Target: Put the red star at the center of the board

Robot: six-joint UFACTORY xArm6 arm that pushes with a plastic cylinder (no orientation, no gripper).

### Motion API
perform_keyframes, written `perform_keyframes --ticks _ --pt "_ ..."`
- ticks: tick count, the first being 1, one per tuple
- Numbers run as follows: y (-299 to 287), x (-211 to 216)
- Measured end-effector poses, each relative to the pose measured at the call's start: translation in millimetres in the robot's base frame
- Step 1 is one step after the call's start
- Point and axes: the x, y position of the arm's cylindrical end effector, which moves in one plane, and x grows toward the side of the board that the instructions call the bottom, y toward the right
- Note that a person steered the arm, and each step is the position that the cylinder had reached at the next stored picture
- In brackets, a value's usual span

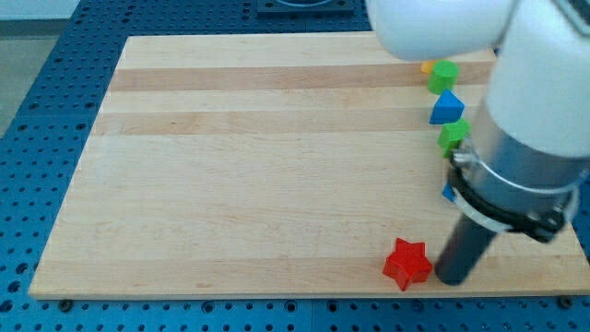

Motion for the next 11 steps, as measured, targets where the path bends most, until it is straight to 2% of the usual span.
perform_keyframes --ticks 1,2,3,4,5,6,7,8,9,10,11 --pt "-44.2 -12.3" --pt "-114.4 -80.5" --pt "-105.7 -85.6" --pt "-25.9 -34.8" --pt "-29.7 0.7" --pt "-105.5 -25.5" --pt "-135.5 -68.3" --pt "-96.8 -9.2" --pt "-138.1 2.3" --pt "-170.3 -32.3" --pt "-170.3 -69.6"
